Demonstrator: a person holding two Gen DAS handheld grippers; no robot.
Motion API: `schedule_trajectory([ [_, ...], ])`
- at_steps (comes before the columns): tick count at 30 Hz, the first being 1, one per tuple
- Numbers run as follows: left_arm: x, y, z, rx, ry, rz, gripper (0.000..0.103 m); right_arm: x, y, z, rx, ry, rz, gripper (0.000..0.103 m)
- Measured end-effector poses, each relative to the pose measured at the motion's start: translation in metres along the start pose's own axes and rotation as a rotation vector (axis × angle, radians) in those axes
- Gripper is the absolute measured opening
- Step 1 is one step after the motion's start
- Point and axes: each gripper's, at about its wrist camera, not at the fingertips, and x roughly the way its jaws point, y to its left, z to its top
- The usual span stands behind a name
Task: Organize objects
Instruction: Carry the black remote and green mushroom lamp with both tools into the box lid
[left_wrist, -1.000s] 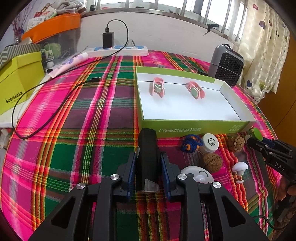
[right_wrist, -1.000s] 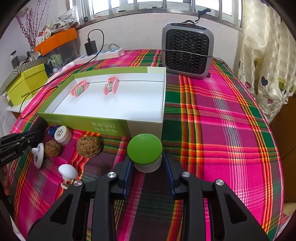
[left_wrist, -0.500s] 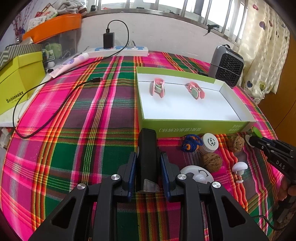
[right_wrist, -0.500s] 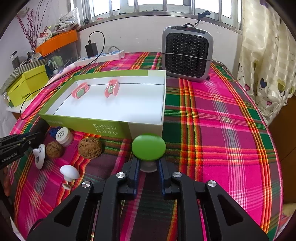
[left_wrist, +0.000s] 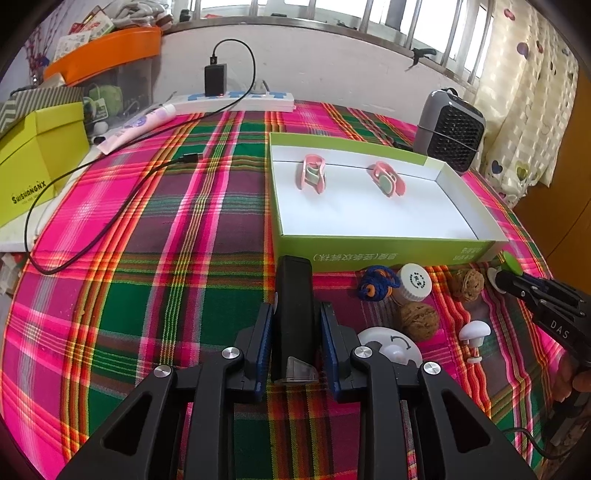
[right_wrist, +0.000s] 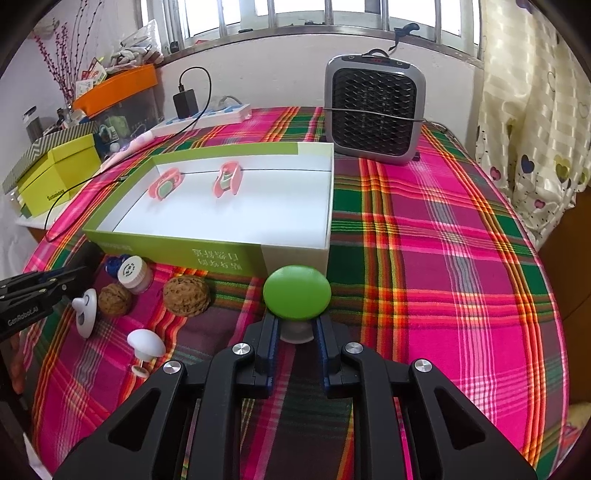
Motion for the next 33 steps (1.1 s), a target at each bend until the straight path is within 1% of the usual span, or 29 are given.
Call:
schedule_trajectory([
  [9,-0.010,-0.005,0.002,0.006,-0.023,-0.004,0.023,-0.005,0.001,-0.002,0.005,-0.012,0.011,0.018],
  [18,-0.024,-0.013,0.009,0.020,-0.041,-0.033,0.023,-0.014,0.002,0.002,0.022,-0.033,0.036,0.018],
  [22,-0.029,-0.018,0.016,0.026,-0.050,-0.056,0.023,-0.021,0.004,0.008,0.017,-0.051,0.041,0.018],
  [25,-0.029,-0.022,0.023,0.034,-0.057,-0.058,0.023,-0.024,0.006,0.014,0.016,-0.059,0.046,0.018],
  [33,-0.022,-0.033,0.046,0.057,-0.062,-0.080,0.023,-0.023,0.007,0.036,0.018,-0.077,0.060,0.018],
])
